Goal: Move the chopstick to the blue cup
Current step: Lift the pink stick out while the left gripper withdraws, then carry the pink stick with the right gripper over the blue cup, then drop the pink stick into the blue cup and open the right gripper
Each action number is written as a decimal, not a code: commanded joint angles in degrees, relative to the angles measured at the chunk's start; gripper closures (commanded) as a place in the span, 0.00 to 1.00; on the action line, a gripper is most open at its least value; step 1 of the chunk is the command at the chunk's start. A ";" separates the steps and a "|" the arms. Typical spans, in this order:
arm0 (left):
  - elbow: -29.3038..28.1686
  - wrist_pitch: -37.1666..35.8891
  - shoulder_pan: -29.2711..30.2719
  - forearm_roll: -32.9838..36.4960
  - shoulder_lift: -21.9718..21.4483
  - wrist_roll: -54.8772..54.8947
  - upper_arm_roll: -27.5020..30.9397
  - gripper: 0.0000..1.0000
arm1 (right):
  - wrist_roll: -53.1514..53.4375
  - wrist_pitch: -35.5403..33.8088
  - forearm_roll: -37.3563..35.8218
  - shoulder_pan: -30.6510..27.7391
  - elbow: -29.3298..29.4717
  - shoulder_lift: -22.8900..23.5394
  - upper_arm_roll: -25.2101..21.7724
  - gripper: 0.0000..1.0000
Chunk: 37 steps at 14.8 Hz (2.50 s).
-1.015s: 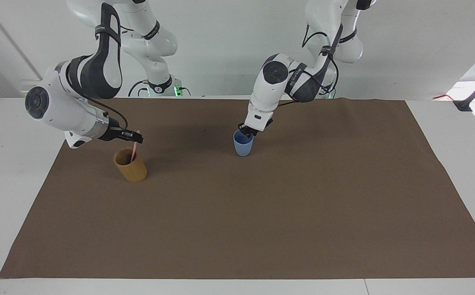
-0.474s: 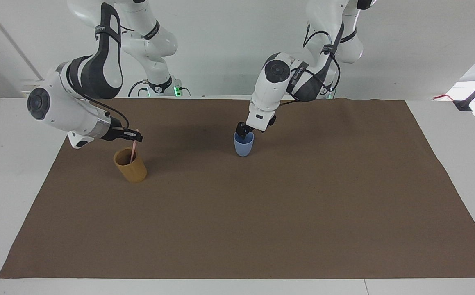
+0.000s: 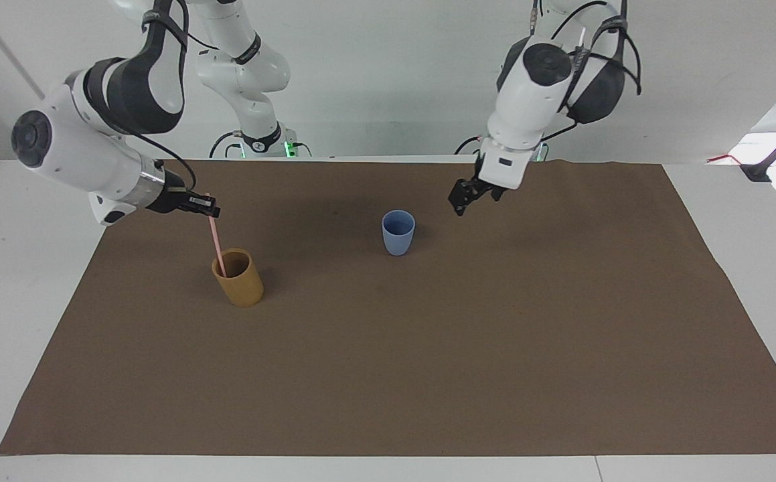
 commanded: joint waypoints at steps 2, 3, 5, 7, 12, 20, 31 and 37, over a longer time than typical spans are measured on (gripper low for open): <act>5.49 -6.86 13.74 1.89 0.81 23.49 -0.15 0.00 | 9.00 -7.48 2.22 1.56 13.65 2.56 1.42 1.00; 6.21 -7.22 16.56 4.52 1.42 29.30 -0.15 0.00 | 16.44 -7.31 4.85 4.36 16.81 4.15 2.56 1.00; 6.48 -7.40 19.22 7.87 1.34 38.99 -0.06 0.00 | 31.65 -2.51 6.36 11.99 18.34 5.13 3.45 1.00; 9.36 -9.05 19.49 8.32 1.69 40.70 -0.06 0.00 | 45.64 6.88 10.57 19.29 17.47 5.13 3.45 1.00; 12.19 -9.77 19.57 14.12 3.19 45.70 -0.07 0.00 | 59.04 23.15 16.10 29.25 1.24 0.04 3.54 1.00; 11.40 -10.56 24.41 7.62 2.84 45.62 0.02 0.00 | 72.22 28.11 20.17 37.25 -8.46 -3.92 3.54 1.00; 10.61 -10.83 25.99 4.72 2.57 44.57 -0.06 0.00 | 65.30 34.44 24.22 35.94 -18.67 -7.97 3.27 0.00; 10.96 -10.91 25.64 4.28 2.66 43.16 -0.15 0.00 | 49.29 33.21 2.81 22.35 -12.26 -8.49 2.84 0.00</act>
